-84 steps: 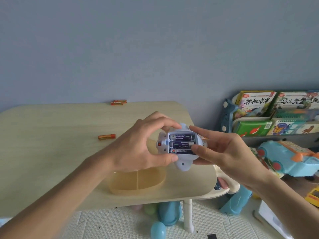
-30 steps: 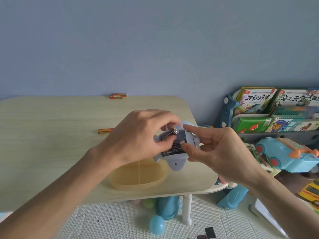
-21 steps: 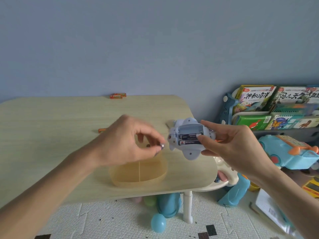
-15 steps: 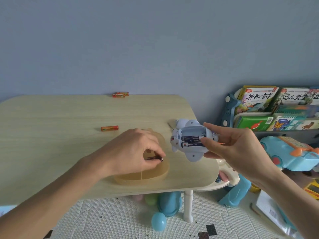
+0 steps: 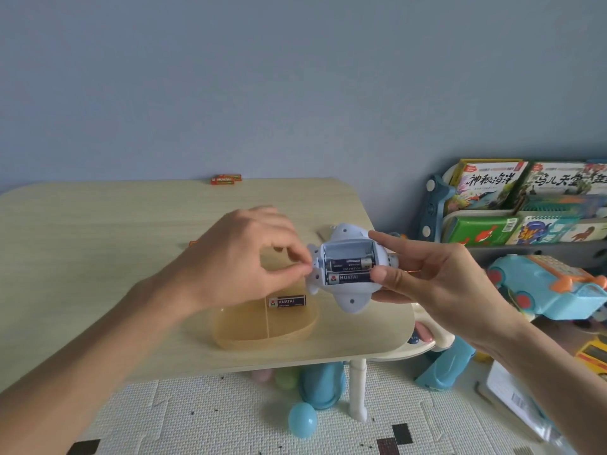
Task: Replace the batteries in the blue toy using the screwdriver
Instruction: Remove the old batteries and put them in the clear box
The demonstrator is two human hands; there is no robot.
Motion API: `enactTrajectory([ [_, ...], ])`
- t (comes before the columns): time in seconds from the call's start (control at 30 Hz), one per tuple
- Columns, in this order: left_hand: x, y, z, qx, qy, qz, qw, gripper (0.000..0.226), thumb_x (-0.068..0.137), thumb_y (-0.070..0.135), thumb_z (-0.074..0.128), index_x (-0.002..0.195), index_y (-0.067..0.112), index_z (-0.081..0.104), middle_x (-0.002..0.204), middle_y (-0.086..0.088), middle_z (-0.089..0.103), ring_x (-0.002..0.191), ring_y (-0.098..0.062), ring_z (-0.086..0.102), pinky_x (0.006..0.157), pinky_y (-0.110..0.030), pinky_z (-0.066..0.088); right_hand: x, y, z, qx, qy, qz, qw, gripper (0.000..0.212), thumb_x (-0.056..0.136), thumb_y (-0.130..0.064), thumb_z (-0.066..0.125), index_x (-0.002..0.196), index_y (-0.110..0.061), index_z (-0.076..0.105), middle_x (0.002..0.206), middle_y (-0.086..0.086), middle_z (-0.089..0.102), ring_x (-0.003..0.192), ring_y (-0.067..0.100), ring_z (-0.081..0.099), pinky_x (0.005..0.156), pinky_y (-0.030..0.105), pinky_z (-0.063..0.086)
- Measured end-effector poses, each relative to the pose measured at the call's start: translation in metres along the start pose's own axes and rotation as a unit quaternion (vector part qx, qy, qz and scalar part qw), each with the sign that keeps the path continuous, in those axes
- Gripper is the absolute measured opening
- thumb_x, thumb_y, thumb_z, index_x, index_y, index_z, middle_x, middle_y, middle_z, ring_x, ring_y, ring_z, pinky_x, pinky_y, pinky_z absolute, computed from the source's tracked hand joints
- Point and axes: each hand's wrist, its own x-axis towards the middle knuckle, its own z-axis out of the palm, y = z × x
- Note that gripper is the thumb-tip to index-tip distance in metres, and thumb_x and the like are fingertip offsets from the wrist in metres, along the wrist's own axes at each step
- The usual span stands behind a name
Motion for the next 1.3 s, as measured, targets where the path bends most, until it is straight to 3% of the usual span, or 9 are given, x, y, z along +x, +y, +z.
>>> enactTrajectory([
  [0.2, 0.02, 0.022, 0.008, -0.007, 0.02, 0.047, 0.999, 0.018, 0.09, 0.032, 0.08, 0.106, 0.024, 0.082, 0.103, 0.005, 0.066, 0.096, -0.016, 0.057, 0.083, -0.037, 0.051, 0.003, -0.001, 0.007, 0.016, -0.025, -0.021, 0.999, 0.068, 0.079, -0.019, 0.077, 0.145, -0.011, 0.062, 0.116, 0.002, 0.083, 0.106, 0.022, 0.08, 0.083, 0.032, 0.067],
  [0.3, 0.026, 0.027, 0.016, 0.007, 0.004, 0.059, 0.998, 0.014, 0.092, 0.031, 0.074, 0.104, 0.028, 0.081, 0.107, 0.005, 0.062, 0.098, -0.016, 0.056, 0.082, -0.039, 0.052, 0.004, -0.002, 0.007, 0.019, -0.031, -0.034, 0.999, 0.069, 0.078, -0.021, 0.077, 0.144, -0.01, 0.063, 0.113, 0.003, 0.084, 0.104, 0.022, 0.081, 0.082, 0.032, 0.067],
  [0.47, 0.027, 0.033, 0.022, 0.023, -0.025, 0.057, 0.998, 0.015, 0.09, 0.034, 0.066, 0.098, 0.026, 0.075, 0.11, 0.007, 0.052, 0.095, -0.016, 0.052, 0.078, -0.03, 0.047, 0.002, -0.002, 0.008, 0.018, -0.045, -0.033, 0.998, 0.057, 0.081, -0.017, 0.076, 0.138, -0.013, 0.069, 0.107, 0.006, 0.085, 0.1, 0.022, 0.082, 0.083, 0.035, 0.068],
  [0.63, 0.026, 0.033, 0.026, 0.006, -0.045, 0.062, 0.997, 0.036, 0.081, 0.055, 0.072, 0.103, 0.026, 0.069, 0.112, 0.012, 0.044, 0.1, -0.012, 0.042, 0.084, -0.021, 0.04, 0.0, -0.008, 0.008, 0.036, -0.051, -0.041, 0.997, 0.046, 0.084, -0.013, 0.072, 0.13, -0.013, 0.072, 0.086, -0.003, 0.085, 0.087, 0.017, 0.083, 0.069, 0.02, 0.065],
  [0.73, 0.028, 0.033, 0.029, 0.015, -0.019, 0.077, 0.997, 0.042, 0.077, 0.055, 0.079, 0.098, 0.021, 0.066, 0.111, 0.013, 0.044, 0.096, -0.013, 0.039, 0.084, -0.022, 0.039, 0.0, -0.013, 0.012, 0.016, -0.062, -0.038, 0.997, 0.044, 0.086, -0.014, 0.074, 0.13, -0.014, 0.074, 0.102, 0.003, 0.086, 0.094, 0.022, 0.083, 0.074, 0.021, 0.065],
  [0.87, 0.028, 0.029, 0.028, -0.039, -0.007, 0.068, 0.997, 0.04, 0.086, 0.049, 0.077, 0.092, 0.015, 0.059, 0.105, 0.004, 0.056, 0.093, -0.025, 0.05, 0.083, -0.039, 0.046, 0.001, -0.013, 0.013, 0.006, -0.046, -0.014, 0.999, 0.038, 0.091, -0.001, 0.072, 0.127, -0.014, 0.073, 0.072, -0.009, 0.082, 0.076, 0.009, 0.082, 0.041, 0.003, 0.047],
  [1.0, 0.024, 0.018, 0.021, -0.073, 0.01, 0.058, 0.996, 0.015, 0.093, 0.026, 0.07, 0.094, 0.014, 0.06, 0.096, 0.004, 0.061, 0.092, -0.029, 0.055, 0.081, -0.045, 0.048, 0.004, -0.008, 0.011, -0.016, -0.022, -0.017, 0.999, 0.062, 0.078, -0.023, 0.079, 0.138, -0.013, 0.069, 0.095, -0.005, 0.086, 0.089, 0.018, 0.084, 0.068, 0.018, 0.064],
  [1.13, 0.022, 0.014, 0.021, -0.067, 0.024, 0.027, 0.997, 0.013, 0.087, 0.021, 0.078, 0.094, 0.017, 0.067, 0.089, 0.008, 0.066, 0.088, -0.01, 0.06, 0.078, -0.023, 0.044, 0.002, -0.006, 0.01, -0.026, -0.016, -0.029, 0.999, 0.056, 0.079, -0.022, 0.081, 0.134, -0.021, 0.07, 0.098, -0.008, 0.086, 0.084, 0.017, 0.084, 0.054, 0.008, 0.056],
  [1.3, 0.019, 0.017, 0.013, -0.191, 0.079, -0.034, 0.978, 0.021, 0.082, 0.015, 0.086, 0.09, 0.026, 0.07, 0.086, 0.01, 0.076, 0.084, -0.006, 0.069, 0.077, -0.026, 0.049, 0.003, -0.008, 0.005, -0.019, 0.014, -0.025, 0.999, 0.068, 0.073, -0.026, 0.08, 0.139, -0.014, 0.068, 0.104, -0.005, 0.085, 0.089, 0.015, 0.083, 0.076, 0.023, 0.066],
])
